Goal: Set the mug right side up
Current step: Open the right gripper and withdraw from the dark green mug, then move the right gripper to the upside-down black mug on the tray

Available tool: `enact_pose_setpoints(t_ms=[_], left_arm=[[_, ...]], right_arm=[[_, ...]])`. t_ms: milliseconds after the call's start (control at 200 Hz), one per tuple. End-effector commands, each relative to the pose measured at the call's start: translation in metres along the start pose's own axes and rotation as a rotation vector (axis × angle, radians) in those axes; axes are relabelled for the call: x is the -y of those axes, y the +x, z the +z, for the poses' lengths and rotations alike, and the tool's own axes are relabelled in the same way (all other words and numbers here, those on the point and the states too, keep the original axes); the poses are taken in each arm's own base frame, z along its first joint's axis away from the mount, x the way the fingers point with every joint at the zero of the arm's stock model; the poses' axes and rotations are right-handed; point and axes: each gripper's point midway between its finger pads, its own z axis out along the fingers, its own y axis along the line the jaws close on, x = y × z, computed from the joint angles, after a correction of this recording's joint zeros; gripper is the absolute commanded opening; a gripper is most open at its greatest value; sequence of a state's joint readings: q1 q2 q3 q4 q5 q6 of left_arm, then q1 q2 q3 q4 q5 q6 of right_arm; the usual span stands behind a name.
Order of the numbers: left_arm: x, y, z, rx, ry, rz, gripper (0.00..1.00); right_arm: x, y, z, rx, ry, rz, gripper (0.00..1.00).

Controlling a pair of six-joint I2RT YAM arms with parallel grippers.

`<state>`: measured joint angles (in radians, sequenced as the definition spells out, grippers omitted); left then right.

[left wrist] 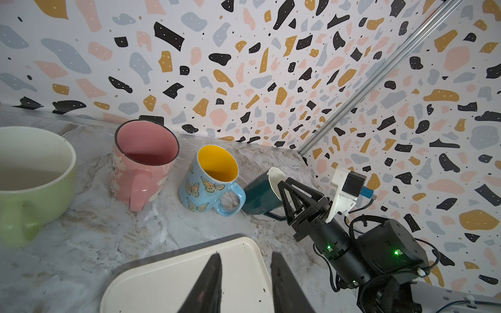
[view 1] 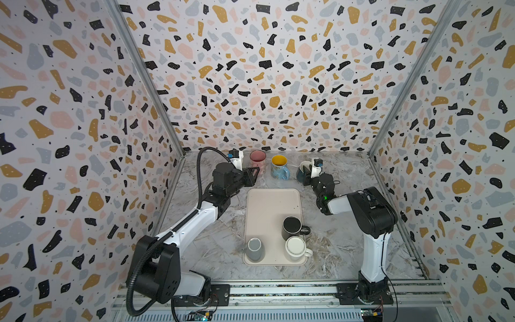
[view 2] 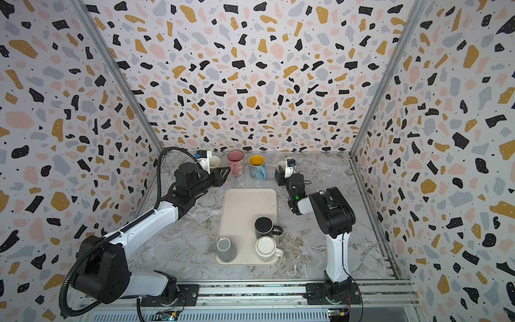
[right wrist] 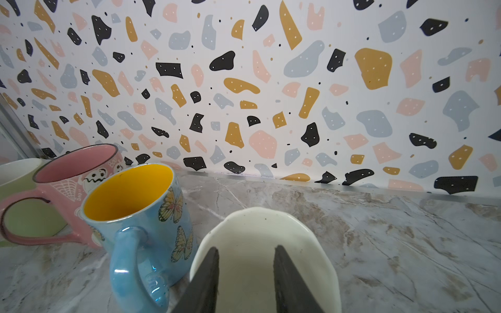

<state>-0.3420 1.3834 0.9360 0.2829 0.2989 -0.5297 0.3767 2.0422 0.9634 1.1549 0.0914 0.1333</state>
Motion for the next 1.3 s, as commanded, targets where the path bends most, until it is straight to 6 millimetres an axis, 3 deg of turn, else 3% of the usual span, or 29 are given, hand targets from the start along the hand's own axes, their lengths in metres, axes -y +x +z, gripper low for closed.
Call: enact_pose_setpoints(t_ms=[0,260,451,676,851,966,1121,1297], left_arm=[[0.008,-0.01,-0.004,0.045,0.039,0.012,0.32],[0.012,-0.013,-0.014,0.061,0.041,0.024,0.32],[0.016,-0.019,-0.024,0.083,0.037,0.045,0.32],[0.007,-0.027,-0.039,0.106,-0.057,0.068,0.33],[-0.005,-0.027,-0.043,0.09,-0.136,0.066,0.42],[-0.007,-0.029,-0.046,0.088,-0.154,0.072,0.47],[-0.007,-0.033,-0.052,0.104,-0.166,0.073,0.51],[-0.004,-0.034,-0.055,0.114,-0.153,0.057,0.53]], right_arm=[[-0.001,-0.033,-0.007,0.074,0.011,0.015,0.37],[-0.001,-0.05,-0.019,0.1,0.013,0.025,0.4],[-0.003,-0.076,-0.035,0.122,0.004,0.048,0.43],[-0.015,-0.091,-0.066,-0.115,-0.053,0.206,0.56],[-0.042,-0.072,-0.114,-0.382,-0.182,0.386,0.66],[-0.063,-0.055,-0.154,-0.515,-0.268,0.515,0.68],[-0.076,-0.025,-0.206,-0.663,-0.283,0.681,0.69],[-0.093,-0.008,-0.25,-0.761,-0.313,0.857,0.69]])
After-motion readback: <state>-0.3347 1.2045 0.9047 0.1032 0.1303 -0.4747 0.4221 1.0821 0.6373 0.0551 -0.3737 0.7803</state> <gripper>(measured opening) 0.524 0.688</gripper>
